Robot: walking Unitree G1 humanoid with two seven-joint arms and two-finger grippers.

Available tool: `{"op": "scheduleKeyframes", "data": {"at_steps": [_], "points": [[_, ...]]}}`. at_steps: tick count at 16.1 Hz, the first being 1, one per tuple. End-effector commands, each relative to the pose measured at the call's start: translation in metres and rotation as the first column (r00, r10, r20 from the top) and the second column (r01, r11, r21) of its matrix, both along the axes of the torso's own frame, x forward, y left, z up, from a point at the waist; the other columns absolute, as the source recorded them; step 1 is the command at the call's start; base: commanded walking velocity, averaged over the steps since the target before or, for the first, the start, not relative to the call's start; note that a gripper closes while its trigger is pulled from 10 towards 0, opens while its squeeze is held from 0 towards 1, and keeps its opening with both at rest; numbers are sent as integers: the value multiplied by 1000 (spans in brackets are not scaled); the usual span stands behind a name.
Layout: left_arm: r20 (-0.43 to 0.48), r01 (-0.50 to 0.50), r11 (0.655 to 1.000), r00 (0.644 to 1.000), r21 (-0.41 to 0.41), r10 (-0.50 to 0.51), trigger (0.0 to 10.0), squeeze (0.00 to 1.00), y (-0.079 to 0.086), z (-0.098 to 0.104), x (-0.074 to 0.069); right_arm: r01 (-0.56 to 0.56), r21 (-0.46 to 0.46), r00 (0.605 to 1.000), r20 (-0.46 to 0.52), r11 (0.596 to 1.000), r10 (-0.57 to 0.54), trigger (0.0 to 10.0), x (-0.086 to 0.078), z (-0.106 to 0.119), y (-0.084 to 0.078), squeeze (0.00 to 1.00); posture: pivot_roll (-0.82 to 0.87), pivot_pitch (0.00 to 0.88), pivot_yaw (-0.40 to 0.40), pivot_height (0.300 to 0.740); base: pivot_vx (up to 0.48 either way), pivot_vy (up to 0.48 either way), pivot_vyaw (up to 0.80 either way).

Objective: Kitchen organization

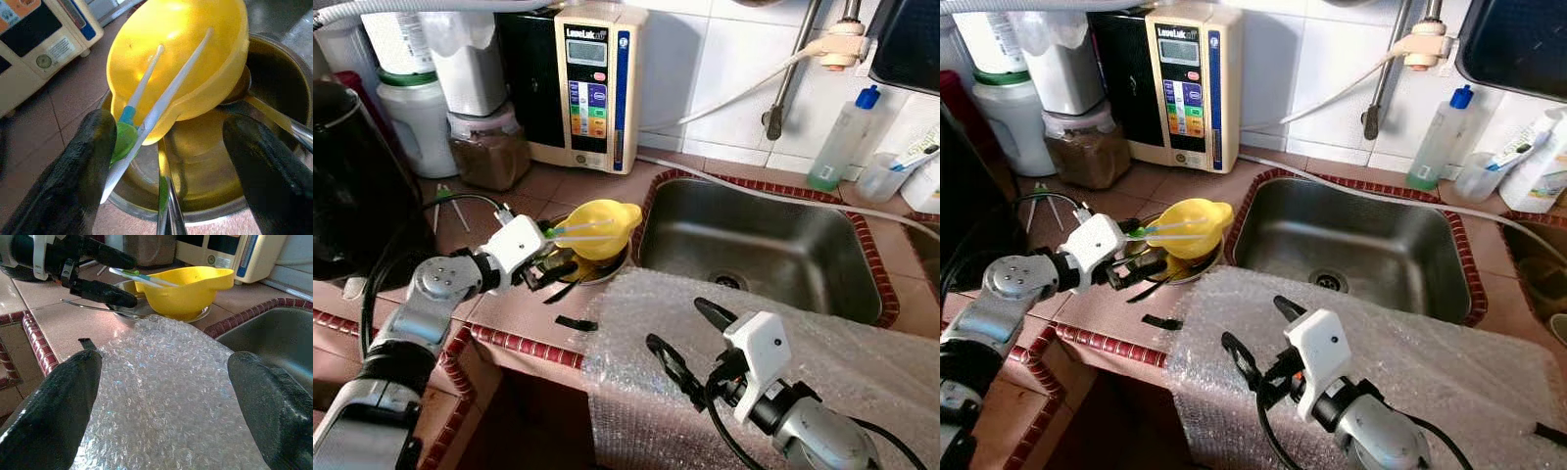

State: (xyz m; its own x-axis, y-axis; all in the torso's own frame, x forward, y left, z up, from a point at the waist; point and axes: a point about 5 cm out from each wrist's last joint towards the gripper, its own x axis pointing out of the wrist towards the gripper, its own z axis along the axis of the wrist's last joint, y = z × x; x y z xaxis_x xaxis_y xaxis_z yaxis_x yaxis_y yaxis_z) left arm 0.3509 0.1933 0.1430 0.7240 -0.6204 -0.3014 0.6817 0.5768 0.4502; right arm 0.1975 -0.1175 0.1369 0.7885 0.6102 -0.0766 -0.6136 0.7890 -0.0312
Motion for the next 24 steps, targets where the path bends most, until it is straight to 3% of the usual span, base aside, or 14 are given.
{"op": "scheduleKeyframes", "data": {"at_steps": [1, 3, 4, 5, 6, 8, 9, 10, 17, 24], "points": [[4, -10, 999, 1000, -38, 10, 0, 0, -1, 9, 5, 4, -6, 1000, -5, 1000, -4, 10000, -1, -2, -1, 0, 63, 0, 7, 740, 0, 0, 0], [-23, -26, 996, 999, -81, 25, 0, 0, -1, 6, 5, 5, -5, 1000, -6, 1000, -5, 10000, -1, -3, -1, 0, 63, 0, 5, 740, 0, 0, 0], [-40, -37, 992, 999, -121, 33, 941, 0, -1, 6, 6, 3, -7, 1000, -6, 1000, -3, 10000, -1, -3, -1, 0, 63, 0, 5, 740, 0, 0, 0], [-49, -41, 989, 998, -142, 35, 2549, 0, 0, 6, 6, 3, -8, 1000, -6, 1000, -3, 10000, -1, -3, -1, 0, 63, 0, 4, 740, 0, 0, 0], [-53, -46, 987, 998, -151, 39, 5765, 0, 0, 7, 6, 2, -11, 1000, -6, 1000, -2, 10000, -1, -3, -2, 0, 63, 0, 4, 740, 0, 0, 0], [-52, -48, 989, 998, -139, 41, 4392, 0, 1, 6, 6, 1, -14, 1000, -6, 1000, -1, 10000, -1, -3, -1, 0, 64, 0, 2, 740, 0, 0, 0], [-51, -52, 988, 998, -143, 45, 3020, 0, 1, 7, 6, -1, -15, 1000, -6, 1000, 0, 10000, -1, -3, -1, 0, 63, 0, 3, 740, 0, 0, 0], [-45, -48, 991, 998, -122, 43, 39, 0, 2, 6, 6, -1, -15, 1000, -5, 1000, 1, 10000, -1, -3, -1, 0, 63, 0, 3, 740, 0, 0, 0], [-23, -34, 992, 999, -120, 31, 0, 0, 1, 8, 6, 1, -18, 1000, -4, 1000, -1, 10000, -2, -3, -1, 0, 62, 0, 2, 740, 0, 0, 0], [37, -23, 999, 999, -45, 25, 0, 0, 12, 21, 6, -6, -16, 1000, 1, 1000, 6, 10000, 2, -3, -1, 0, 77, 0, -7, 740, 0, 0, 0]]}}
